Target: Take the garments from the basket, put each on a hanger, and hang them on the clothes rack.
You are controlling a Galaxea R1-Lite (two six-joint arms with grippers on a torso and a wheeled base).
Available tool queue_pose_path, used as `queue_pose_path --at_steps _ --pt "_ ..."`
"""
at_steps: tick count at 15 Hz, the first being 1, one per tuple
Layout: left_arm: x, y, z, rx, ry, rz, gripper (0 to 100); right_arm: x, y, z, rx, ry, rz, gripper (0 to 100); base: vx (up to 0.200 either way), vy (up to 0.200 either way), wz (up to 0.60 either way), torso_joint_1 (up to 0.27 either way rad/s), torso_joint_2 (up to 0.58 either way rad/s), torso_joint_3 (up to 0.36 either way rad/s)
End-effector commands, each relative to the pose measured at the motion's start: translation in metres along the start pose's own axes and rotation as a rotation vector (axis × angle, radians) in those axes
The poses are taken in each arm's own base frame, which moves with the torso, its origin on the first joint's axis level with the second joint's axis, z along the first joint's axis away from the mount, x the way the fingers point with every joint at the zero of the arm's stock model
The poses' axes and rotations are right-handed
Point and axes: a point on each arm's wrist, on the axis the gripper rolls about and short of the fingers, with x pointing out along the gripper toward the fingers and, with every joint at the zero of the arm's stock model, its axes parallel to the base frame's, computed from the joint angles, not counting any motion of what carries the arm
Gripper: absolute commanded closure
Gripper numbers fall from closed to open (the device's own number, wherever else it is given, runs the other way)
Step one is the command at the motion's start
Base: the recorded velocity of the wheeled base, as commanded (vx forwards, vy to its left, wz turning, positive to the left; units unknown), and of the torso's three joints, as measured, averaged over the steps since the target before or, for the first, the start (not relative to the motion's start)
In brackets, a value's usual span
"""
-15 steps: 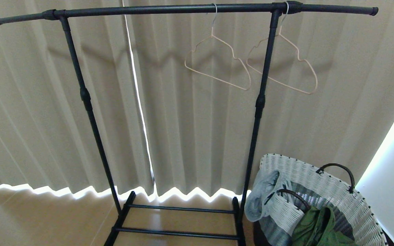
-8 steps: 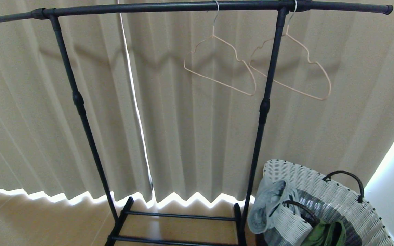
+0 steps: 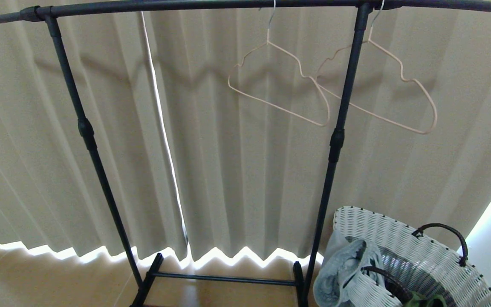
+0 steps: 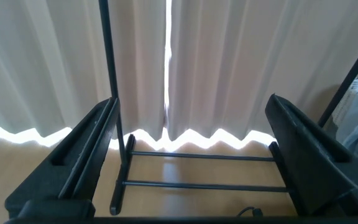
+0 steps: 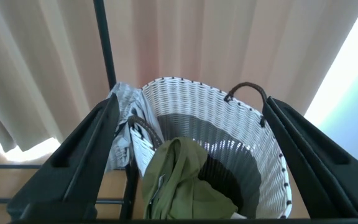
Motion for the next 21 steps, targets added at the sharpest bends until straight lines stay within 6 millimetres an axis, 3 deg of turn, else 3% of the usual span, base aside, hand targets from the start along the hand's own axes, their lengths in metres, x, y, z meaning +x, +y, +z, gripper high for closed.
queue_pose_path --at_steps 1,13,16,21 --pt "0.0000 0.0000 -0.0001 0.000 0.000 0.000 0 0.0001 0.0000 -0.0005 0.000 0.002 0.000 0 0.000 0.000 0.00 -0.046 0.22 0.144" --pt "-0.0002 0.0000 -0.0001 0.000 -0.001 0.000 0 0.0002 0.0000 -0.0009 -0.019 0.004 0.002 0 0.000 0.000 0.00 -0.006 0.03 0.017" --pt "0.0001 0.0000 0.0000 0.000 0.002 0.001 0 0.0002 0.0000 -0.0009 -0.019 0.004 0.002 0 0.000 -0.200 0.00 0.001 0.00 0.005" --pt "0.0000 0.0000 -0.0001 -0.002 0.000 0.001 0 0.0002 0.0000 -0.0009 -0.019 0.004 0.002 0 0.000 0.000 0.00 0.000 0.00 0.000"
